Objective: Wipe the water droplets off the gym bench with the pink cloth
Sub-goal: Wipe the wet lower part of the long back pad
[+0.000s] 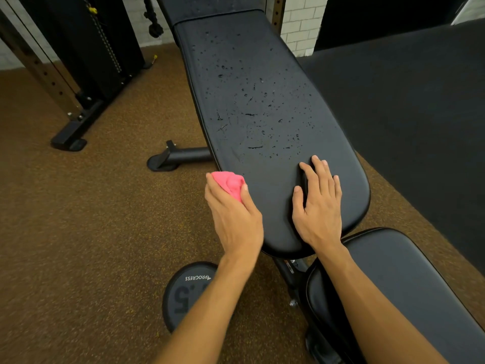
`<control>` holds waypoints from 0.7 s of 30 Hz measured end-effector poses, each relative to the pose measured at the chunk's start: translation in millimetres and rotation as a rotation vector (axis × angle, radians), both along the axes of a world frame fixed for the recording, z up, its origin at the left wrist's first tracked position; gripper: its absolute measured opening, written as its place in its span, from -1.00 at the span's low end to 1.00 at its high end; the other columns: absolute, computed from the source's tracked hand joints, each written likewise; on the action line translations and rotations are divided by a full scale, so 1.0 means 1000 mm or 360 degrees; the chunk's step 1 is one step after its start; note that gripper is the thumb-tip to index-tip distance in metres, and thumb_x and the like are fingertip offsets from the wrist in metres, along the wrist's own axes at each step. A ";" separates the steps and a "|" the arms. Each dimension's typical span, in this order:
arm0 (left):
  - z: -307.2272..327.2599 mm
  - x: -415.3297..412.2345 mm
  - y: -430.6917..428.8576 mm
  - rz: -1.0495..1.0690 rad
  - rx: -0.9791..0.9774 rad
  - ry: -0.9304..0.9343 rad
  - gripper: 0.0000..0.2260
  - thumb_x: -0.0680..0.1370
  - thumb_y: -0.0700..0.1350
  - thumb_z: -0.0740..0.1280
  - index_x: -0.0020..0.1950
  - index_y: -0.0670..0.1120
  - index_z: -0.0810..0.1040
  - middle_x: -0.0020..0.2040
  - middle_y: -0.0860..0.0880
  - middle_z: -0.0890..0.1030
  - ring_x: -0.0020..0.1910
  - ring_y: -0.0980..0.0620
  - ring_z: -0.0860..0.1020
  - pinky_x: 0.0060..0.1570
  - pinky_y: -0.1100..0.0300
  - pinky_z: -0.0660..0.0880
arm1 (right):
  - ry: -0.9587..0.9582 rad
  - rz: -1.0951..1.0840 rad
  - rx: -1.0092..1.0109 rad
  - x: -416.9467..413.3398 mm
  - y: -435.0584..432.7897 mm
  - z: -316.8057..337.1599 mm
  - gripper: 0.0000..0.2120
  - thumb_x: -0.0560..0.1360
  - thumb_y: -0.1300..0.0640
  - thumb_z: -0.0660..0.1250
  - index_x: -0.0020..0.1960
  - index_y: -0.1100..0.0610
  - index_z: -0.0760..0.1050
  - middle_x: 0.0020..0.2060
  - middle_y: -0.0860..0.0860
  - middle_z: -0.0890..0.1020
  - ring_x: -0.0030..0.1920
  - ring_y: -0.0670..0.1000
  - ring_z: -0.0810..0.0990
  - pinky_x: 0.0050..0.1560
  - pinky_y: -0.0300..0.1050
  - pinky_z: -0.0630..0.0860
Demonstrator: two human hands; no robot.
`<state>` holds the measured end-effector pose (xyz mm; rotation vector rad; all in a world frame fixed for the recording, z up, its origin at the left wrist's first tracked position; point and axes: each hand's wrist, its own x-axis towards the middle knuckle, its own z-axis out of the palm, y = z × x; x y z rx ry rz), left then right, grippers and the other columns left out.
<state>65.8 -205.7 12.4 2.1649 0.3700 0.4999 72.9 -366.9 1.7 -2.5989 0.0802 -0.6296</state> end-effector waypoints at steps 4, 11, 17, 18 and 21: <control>0.007 -0.001 -0.012 0.0063 0.0351 0.0053 -0.28 0.71 0.02 0.27 0.69 -0.30 -0.01 0.60 -0.34 0.23 0.55 -0.33 0.31 0.53 -0.17 0.35 | 0.0008 0.0002 0.0013 0.000 0.000 0.000 -0.50 0.71 0.01 0.13 0.64 0.02 0.30 0.70 -0.02 0.20 0.73 0.00 0.04 0.71 0.20 0.01; 0.032 0.048 0.003 0.0154 0.0241 0.0149 -0.24 0.71 0.06 0.28 0.70 -0.28 -0.03 0.57 -0.30 0.26 0.49 -0.29 0.37 0.48 -0.14 0.39 | 0.0005 0.0006 0.0018 0.000 0.000 0.001 -0.50 0.71 0.01 0.13 0.64 0.02 0.30 0.70 -0.02 0.20 0.73 0.00 0.04 0.71 0.22 0.02; 0.016 0.002 0.004 -0.0041 -0.0211 0.0129 -0.31 0.73 0.11 0.23 0.72 -0.14 0.00 0.56 -0.16 0.27 0.44 -0.19 0.45 0.34 0.05 0.46 | -0.0010 0.0004 0.0002 -0.001 0.000 0.001 -0.50 0.71 0.00 0.13 0.63 0.03 0.31 0.70 -0.01 0.22 0.73 0.02 0.06 0.70 0.24 0.05; 0.020 0.008 0.007 -0.0041 -0.0314 0.0120 -0.35 0.74 0.09 0.23 0.70 -0.16 0.05 0.56 -0.16 0.29 0.45 -0.16 0.43 0.32 0.17 0.38 | -0.0012 0.0000 -0.0002 -0.001 0.000 0.000 -0.50 0.71 0.00 0.13 0.63 0.02 0.31 0.70 -0.01 0.22 0.73 0.02 0.06 0.70 0.24 0.05; 0.029 0.049 0.025 0.0002 -0.0538 0.0080 -0.53 0.75 0.06 0.21 0.60 -0.13 0.29 0.45 -0.11 0.45 0.41 -0.08 0.46 0.35 0.22 0.32 | -0.0003 0.0001 0.0002 0.000 0.000 0.001 -0.50 0.71 0.00 0.14 0.63 0.01 0.31 0.70 -0.02 0.21 0.73 0.01 0.05 0.70 0.23 0.04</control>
